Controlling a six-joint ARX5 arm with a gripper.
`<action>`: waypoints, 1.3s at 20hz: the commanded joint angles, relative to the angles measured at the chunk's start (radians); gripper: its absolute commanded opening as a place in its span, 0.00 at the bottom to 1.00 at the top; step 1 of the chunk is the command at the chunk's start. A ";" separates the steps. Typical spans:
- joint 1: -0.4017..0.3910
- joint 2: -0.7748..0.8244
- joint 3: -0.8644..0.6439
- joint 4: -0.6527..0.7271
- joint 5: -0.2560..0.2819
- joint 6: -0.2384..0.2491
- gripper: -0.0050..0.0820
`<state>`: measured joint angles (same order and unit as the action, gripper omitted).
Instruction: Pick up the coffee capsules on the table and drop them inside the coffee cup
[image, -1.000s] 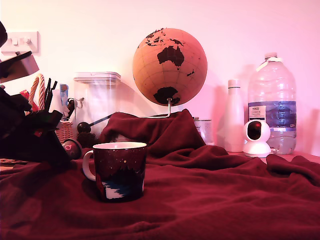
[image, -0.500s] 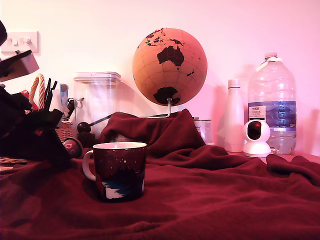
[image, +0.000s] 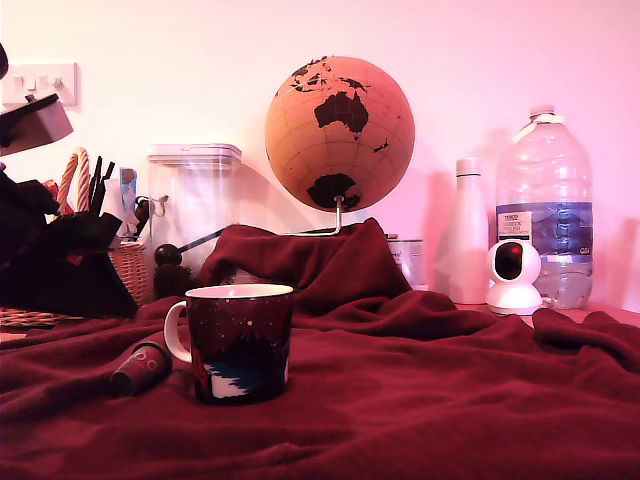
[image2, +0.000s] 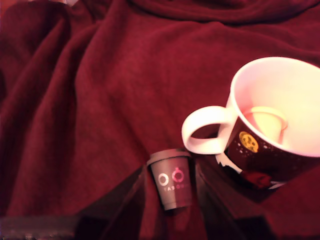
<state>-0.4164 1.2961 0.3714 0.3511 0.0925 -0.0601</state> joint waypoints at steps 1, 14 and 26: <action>0.002 -0.007 -0.015 0.007 0.008 0.008 0.38; -0.012 0.187 -0.015 0.183 0.031 0.005 0.53; -0.012 0.284 -0.015 0.270 0.049 0.008 0.31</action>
<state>-0.4252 1.5791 0.3702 0.6071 0.1364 -0.0597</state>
